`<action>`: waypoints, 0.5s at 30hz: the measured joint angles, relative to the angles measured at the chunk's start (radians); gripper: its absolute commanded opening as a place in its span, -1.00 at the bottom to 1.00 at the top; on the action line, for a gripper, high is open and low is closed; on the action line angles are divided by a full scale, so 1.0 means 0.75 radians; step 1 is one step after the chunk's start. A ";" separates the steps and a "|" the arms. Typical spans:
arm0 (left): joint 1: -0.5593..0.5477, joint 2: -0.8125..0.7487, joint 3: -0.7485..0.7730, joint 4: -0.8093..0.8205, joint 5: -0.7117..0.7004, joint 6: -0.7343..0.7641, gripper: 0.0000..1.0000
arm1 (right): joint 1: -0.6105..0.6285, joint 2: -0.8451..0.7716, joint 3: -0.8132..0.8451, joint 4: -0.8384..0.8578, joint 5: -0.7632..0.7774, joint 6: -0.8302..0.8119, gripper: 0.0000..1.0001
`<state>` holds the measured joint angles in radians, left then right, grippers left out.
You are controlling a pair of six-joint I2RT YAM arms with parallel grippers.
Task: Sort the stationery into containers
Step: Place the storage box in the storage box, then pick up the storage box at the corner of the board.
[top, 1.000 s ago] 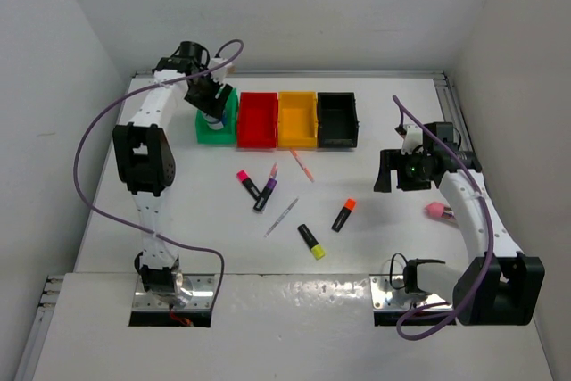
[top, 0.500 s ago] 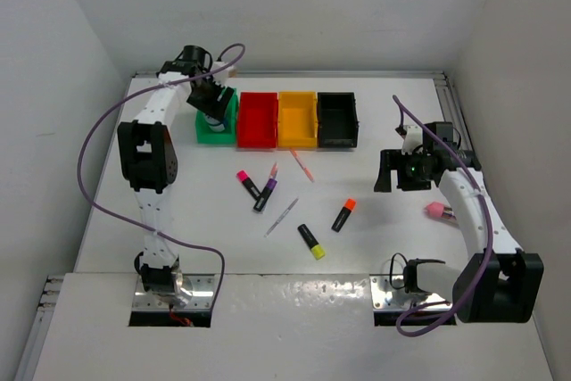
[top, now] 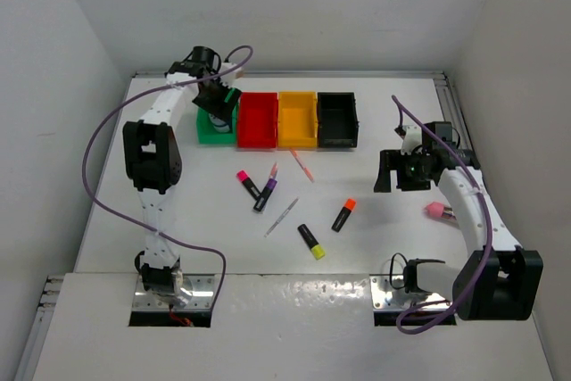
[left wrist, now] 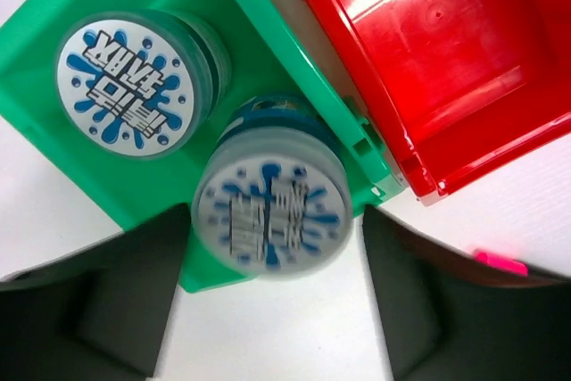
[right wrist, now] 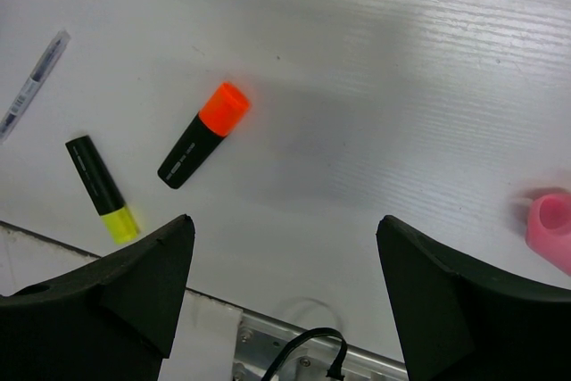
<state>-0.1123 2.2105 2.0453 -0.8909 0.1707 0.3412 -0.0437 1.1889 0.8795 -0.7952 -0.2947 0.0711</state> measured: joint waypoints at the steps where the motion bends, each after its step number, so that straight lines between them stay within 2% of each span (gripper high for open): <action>1: 0.000 0.000 0.006 -0.006 0.001 -0.009 0.77 | 0.000 0.000 0.000 0.000 -0.002 -0.001 0.63; 2: 0.000 0.000 0.018 -0.012 -0.001 -0.019 0.80 | 0.000 0.000 0.000 0.000 -0.002 -0.002 0.63; 3: 0.000 0.000 0.041 -0.022 -0.002 -0.026 0.99 | 0.000 0.001 0.002 -0.002 -0.003 -0.004 0.63; 9: 0.004 -0.037 0.196 -0.062 -0.006 -0.065 1.00 | 0.000 0.000 0.018 -0.014 -0.003 -0.022 0.63; 12: 0.020 -0.137 0.181 -0.068 0.014 -0.085 0.94 | 0.000 -0.005 0.024 -0.026 0.003 -0.051 0.61; 14: 0.040 -0.233 0.140 -0.055 0.051 -0.089 0.80 | 0.000 -0.017 0.023 -0.033 0.016 -0.078 0.57; 15: 0.052 -0.301 0.098 -0.048 0.078 -0.087 0.74 | 0.000 -0.030 0.023 -0.034 0.030 -0.099 0.47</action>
<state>-0.0731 1.9850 2.1185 -0.9272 0.2291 0.2760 -0.0437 1.1664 0.8970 -0.8207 -0.2722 -0.0029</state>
